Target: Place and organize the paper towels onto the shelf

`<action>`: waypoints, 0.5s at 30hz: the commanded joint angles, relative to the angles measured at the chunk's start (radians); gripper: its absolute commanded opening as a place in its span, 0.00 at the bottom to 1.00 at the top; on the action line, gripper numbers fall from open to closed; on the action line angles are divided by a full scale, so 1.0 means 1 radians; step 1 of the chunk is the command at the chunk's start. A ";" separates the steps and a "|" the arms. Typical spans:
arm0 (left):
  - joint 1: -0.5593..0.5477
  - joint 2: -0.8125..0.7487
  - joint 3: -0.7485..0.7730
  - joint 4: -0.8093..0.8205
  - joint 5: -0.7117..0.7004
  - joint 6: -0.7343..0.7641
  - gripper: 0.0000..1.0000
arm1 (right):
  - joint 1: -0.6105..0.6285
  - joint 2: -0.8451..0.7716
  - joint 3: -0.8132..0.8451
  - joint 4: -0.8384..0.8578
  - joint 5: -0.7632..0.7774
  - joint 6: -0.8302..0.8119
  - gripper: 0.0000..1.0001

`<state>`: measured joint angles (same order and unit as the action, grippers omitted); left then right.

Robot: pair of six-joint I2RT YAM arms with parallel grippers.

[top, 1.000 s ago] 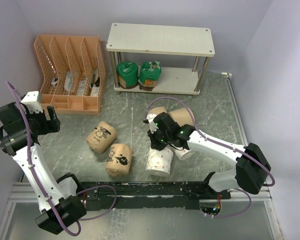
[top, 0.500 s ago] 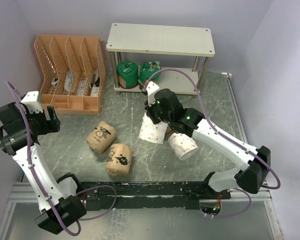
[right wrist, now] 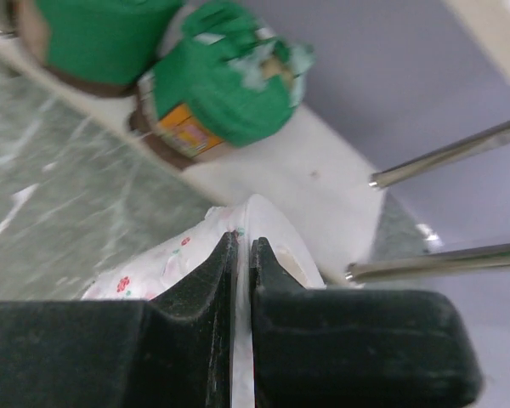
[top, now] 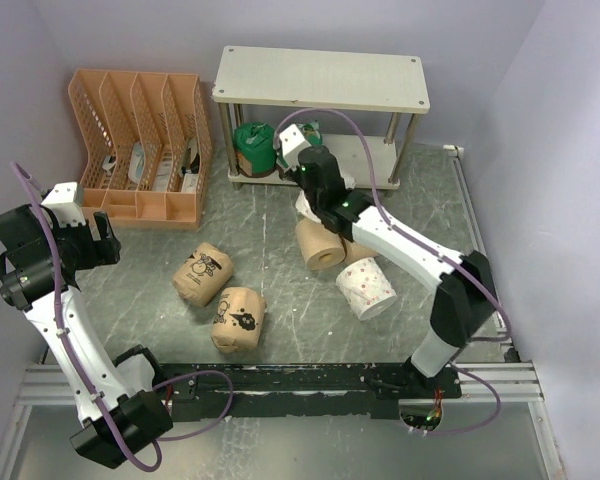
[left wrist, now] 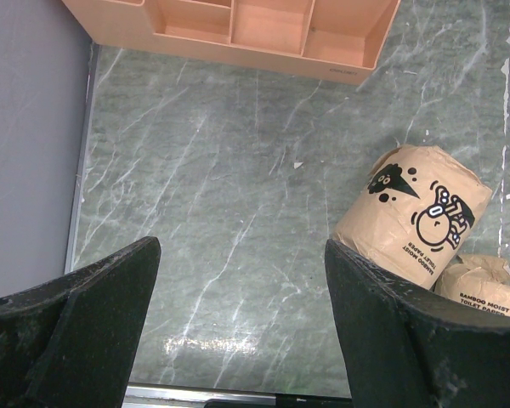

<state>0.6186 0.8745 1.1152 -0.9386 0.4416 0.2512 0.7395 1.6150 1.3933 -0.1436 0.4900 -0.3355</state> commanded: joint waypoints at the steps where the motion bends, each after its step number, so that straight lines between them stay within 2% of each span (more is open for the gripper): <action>1: 0.013 -0.006 -0.003 0.017 0.015 0.001 0.90 | -0.070 0.084 0.086 0.270 0.118 -0.240 0.00; 8: 0.013 -0.003 -0.001 0.017 -0.006 -0.006 0.89 | -0.160 0.237 0.128 0.524 0.138 -0.453 0.00; 15: 0.016 0.003 0.000 0.018 -0.017 -0.012 0.89 | -0.174 0.432 0.170 0.741 0.172 -0.696 0.00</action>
<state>0.6189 0.8791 1.1152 -0.9382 0.4343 0.2497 0.5617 1.9697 1.5166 0.3981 0.6323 -0.8555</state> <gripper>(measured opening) 0.892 0.040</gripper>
